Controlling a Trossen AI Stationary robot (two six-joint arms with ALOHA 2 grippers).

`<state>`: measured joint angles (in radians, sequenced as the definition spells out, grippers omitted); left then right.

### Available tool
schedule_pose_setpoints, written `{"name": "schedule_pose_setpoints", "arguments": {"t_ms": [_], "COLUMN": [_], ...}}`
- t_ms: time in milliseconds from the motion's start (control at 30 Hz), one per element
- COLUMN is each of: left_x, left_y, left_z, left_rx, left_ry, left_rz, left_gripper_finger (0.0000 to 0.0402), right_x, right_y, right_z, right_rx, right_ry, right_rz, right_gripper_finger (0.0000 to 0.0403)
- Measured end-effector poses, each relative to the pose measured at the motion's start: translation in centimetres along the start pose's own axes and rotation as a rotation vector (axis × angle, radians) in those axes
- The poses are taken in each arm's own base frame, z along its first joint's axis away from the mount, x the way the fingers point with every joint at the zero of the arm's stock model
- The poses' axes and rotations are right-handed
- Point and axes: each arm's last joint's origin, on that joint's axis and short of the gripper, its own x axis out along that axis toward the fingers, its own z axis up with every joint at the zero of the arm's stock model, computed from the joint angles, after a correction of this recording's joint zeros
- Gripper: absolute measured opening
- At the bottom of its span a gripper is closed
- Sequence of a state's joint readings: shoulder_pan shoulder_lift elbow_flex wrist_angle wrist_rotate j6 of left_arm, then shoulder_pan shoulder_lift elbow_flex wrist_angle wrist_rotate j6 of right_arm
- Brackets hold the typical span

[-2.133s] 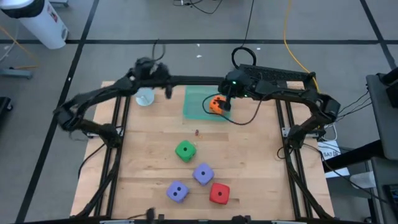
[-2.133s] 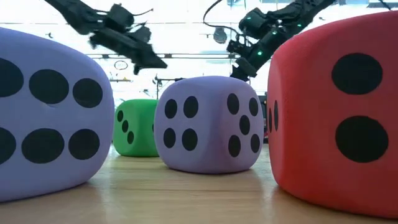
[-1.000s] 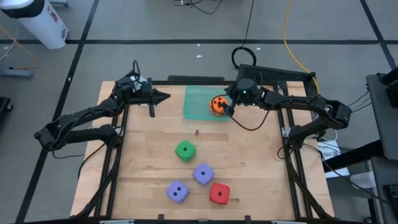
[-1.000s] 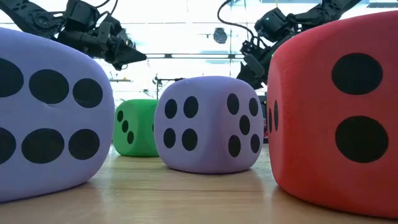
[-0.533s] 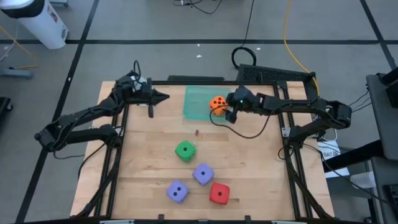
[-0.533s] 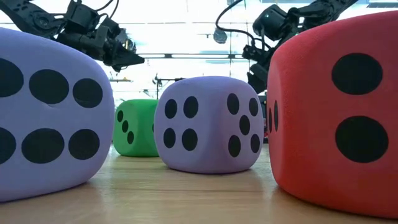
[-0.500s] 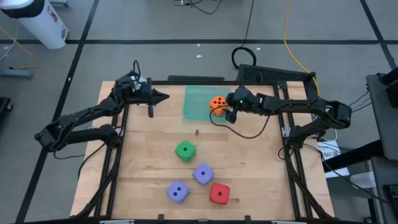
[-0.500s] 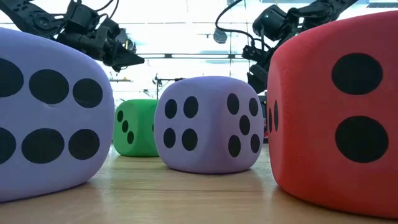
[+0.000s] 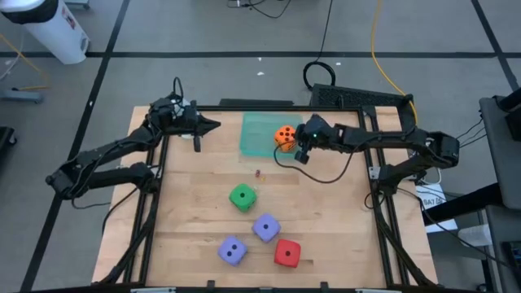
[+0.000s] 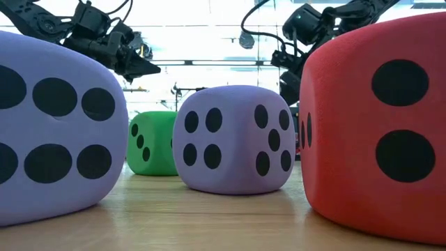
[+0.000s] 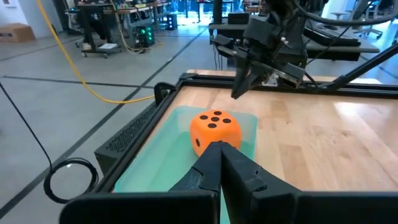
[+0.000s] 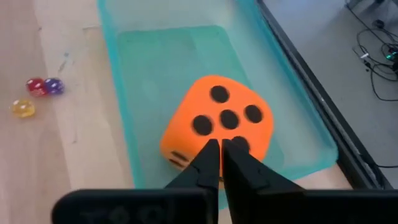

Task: Pick & Place Dice
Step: Put the big orange dice into the bin

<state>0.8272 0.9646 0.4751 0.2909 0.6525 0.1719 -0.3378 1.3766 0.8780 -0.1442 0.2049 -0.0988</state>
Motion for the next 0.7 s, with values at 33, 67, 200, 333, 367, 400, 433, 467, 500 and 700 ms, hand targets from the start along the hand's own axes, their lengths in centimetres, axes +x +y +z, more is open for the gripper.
{"name": "schedule_pose_setpoints", "arguments": {"t_ms": [33, 67, 200, 333, 367, 400, 433, 467, 500, 700], "left_x": [0.0, 0.0, -0.01, 0.07, 0.09, 0.09, 0.09, 0.08, 0.08, 0.08], "left_y": [0.0, 0.01, 0.08, -0.03, -0.06, -0.07, -0.07, -0.05, -0.06, -0.08], "left_z": [0.02, 0.05, 0.45, 0.51, 0.51, 0.52, 0.53, 0.51, 0.45, 0.33], "left_rx": [0.001, 0.002, 0.007, 0.007, -0.008, -0.018, -0.021, -0.021, -0.015, -0.006], "left_ry": [-0.002, -0.004, -0.039, -0.042, -0.042, -0.043, -0.044, -0.042, -0.037, -0.027], "left_rz": [0.0, 0.001, 0.009, 0.006, 0.004, 0.004, 0.004, 0.005, 0.004, 0.003], "left_gripper_finger": [0.0006, 0.0006, 0.0006, 0.0006, 0.0006, 0.0005, 0.0005, 0.0005, 0.0005, 0.0005], "right_x": [-0.02, -0.04, -0.1, -0.11, -0.1, -0.1, -0.1, -0.11, -0.11, -0.13], "right_y": [0.11, 0.2, 0.5, 0.54, 0.53, 0.52, 0.53, 0.54, 0.54, 0.95], "right_z": [0.0, 0.01, 0.06, 0.02, 0.0, -0.02, -0.05, -0.12, -0.21, -0.74], "right_rx": [0.002, 0.004, -0.002, 0.009, 0.012, 0.013, 0.013, 0.016, 0.02, 0.073], "right_ry": [0.001, 0.0, -0.004, 0.0, 0.002, 0.003, 0.007, 0.015, 0.024, 0.062], "right_rz": [0.004, 0.006, 0.013, 0.015, 0.014, 0.014, 0.015, 0.016, 0.016, 0.021], "right_gripper_finger": [0.0012, 0.0013, 0.0004, 0.0005, 0.0005, 0.0005, 0.0003, 0.0002, 0.0001, 0.0001]}}
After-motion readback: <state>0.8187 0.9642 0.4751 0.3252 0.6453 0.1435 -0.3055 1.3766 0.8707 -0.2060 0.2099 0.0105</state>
